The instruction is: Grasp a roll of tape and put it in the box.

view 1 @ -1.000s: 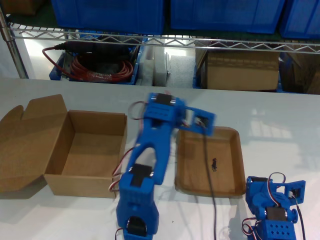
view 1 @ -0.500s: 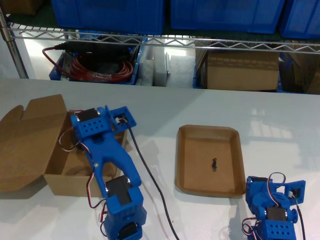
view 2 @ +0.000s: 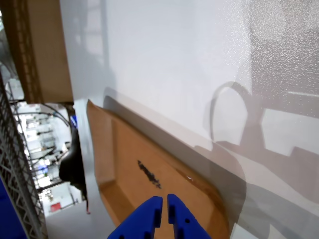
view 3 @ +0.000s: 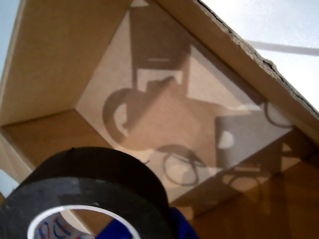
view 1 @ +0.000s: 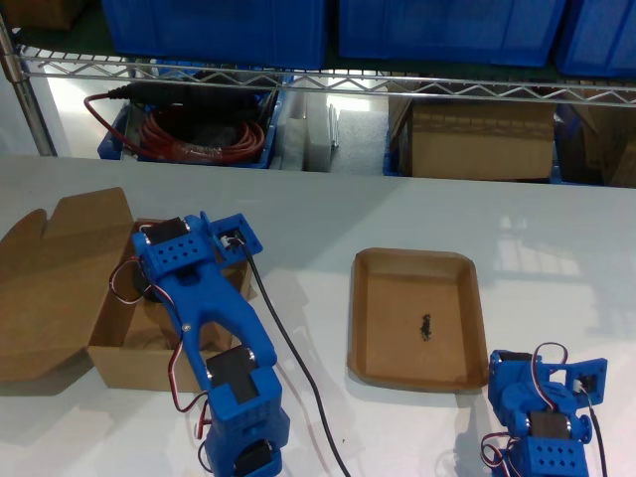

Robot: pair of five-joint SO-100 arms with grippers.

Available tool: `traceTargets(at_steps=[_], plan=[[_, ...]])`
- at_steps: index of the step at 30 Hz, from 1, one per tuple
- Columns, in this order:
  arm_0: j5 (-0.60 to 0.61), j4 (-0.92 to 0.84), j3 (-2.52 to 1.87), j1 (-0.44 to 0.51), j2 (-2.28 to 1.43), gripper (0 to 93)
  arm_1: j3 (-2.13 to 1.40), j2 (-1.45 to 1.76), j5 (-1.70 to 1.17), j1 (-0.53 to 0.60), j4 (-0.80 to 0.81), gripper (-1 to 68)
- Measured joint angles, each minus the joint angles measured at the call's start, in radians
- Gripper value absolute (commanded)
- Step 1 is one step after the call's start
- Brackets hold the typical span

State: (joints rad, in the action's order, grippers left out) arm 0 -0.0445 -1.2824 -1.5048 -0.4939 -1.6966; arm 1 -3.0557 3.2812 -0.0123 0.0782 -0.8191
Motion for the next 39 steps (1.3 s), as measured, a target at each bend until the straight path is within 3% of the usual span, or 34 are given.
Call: traceTargets(at_steps=[8,13,17,22,26,32,39], plan=[[0.012,0.002,0.0,0.005,0.0,26.7,0.0,0.0,0.0,0.0,0.0,0.3],[0.009,0.002,0.0,0.038,-0.008,23.2,0.0,0.0,0.0,0.0,0.0,0.3],[0.009,0.025,-0.055,0.146,-0.144,0.0,0.0,0.0,0.0,0.0,0.0,0.3],[0.005,0.284,-0.41,0.385,-0.52,0.0,0.0,0.0,0.0,0.0,0.0,0.3],[-0.035,0.431,-0.839,0.497,-0.908,0.0,0.0,0.0,0.0,0.0,0.0,0.3],[-0.098,0.44,-1.345,0.54,-1.431,0.0,0.0,0.0,0.0,0.0,0.0,0.3],[-0.12,0.44,-1.532,0.565,-1.606,0.0,0.0,0.0,0.0,0.0,0.0,0.3]])
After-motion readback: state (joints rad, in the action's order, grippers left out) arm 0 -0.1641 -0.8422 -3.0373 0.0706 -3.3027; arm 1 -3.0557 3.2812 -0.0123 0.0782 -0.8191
